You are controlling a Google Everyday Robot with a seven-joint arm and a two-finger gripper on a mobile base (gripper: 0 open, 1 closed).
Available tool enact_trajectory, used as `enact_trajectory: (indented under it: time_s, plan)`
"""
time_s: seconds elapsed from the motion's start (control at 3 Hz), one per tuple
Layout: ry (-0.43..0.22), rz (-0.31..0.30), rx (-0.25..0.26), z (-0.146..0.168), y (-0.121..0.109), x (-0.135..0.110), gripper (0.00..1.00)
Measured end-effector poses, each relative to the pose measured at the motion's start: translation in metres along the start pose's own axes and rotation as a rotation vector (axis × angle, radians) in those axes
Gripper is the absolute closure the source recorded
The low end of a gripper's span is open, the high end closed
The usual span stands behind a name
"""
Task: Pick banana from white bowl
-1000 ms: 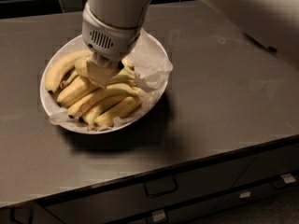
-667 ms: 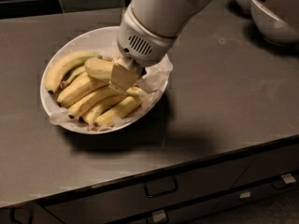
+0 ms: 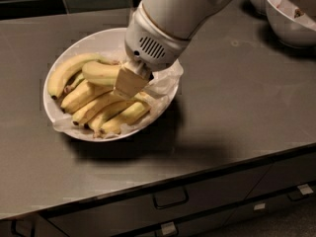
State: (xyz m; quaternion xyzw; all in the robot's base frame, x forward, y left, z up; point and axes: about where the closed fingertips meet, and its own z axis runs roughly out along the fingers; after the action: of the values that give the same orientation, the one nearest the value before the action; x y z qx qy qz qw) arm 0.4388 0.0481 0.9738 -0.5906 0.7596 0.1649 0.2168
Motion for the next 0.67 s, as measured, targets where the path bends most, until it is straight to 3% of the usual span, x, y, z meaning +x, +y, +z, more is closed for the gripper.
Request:
enact_trajectory:
  time_s: [0.33, 0.67]
  plan:
    - [-0.031, -0.038, 0.003, -0.015, 0.004, -0.006, 1.00]
    - [-0.080, -0.114, -0.003, -0.047, 0.013, -0.016, 1.00]
